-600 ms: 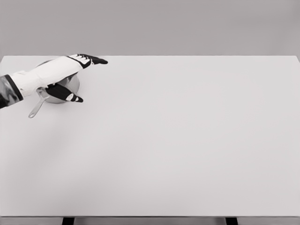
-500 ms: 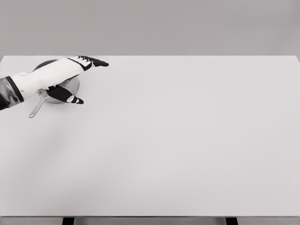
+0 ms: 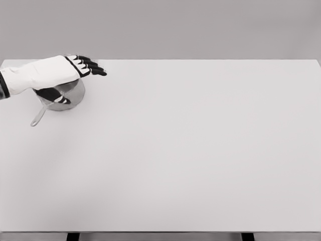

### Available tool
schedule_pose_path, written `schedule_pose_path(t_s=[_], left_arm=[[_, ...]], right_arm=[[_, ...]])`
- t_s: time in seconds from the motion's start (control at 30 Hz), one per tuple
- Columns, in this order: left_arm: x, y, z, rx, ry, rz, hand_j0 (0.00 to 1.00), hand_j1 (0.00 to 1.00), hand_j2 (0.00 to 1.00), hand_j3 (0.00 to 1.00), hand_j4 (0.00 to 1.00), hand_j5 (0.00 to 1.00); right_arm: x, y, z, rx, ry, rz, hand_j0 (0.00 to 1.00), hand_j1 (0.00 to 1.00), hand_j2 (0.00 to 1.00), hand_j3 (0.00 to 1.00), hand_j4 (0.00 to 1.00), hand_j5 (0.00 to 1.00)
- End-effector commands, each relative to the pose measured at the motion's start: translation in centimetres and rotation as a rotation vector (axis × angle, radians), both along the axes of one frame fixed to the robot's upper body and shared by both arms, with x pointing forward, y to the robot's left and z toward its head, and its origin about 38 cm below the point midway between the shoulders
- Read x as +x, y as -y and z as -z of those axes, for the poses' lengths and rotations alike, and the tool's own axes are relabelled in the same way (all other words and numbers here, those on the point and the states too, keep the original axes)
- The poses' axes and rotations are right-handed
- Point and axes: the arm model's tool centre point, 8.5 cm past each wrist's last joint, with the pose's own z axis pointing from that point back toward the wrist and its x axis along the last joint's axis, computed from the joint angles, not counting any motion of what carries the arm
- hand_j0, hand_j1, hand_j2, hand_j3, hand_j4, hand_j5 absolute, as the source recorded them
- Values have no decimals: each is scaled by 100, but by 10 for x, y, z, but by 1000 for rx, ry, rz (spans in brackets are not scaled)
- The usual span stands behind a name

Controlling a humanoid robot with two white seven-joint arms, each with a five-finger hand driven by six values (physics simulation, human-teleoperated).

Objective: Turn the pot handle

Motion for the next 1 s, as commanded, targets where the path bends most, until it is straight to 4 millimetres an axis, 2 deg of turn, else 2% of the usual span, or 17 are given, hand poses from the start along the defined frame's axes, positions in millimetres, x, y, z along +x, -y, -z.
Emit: schedule_pose_path(t_s=[0.0, 0.07, 0.23, 0.57, 0.97], left_arm=[[-5, -9, 21, 44, -55, 43, 100, 100, 100, 100, 100, 100], [-5, -10, 23, 47, -59, 39, 100, 100, 100, 100, 100, 100], [-10, -31, 18, 89, -59, 3, 100, 100, 100, 100, 100, 100], [-12, -47, 24, 154, -71, -28, 100, 100, 100, 100, 100, 100], [-14, -52, 29, 190, -77, -33, 100, 100, 100, 100, 100, 100]], right_arm=[[0, 0, 0, -1, -1, 0, 100, 100, 100, 100, 100, 100], [0, 0, 0, -1, -1, 0, 100, 100, 100, 100, 100, 100], [0, 0, 0, 0, 0, 0, 100, 100, 100, 100, 100, 100], [0, 0, 0, 0, 0, 0, 100, 100, 100, 100, 100, 100], [0, 0, 0, 0, 0, 0, 100, 100, 100, 100, 100, 100]])
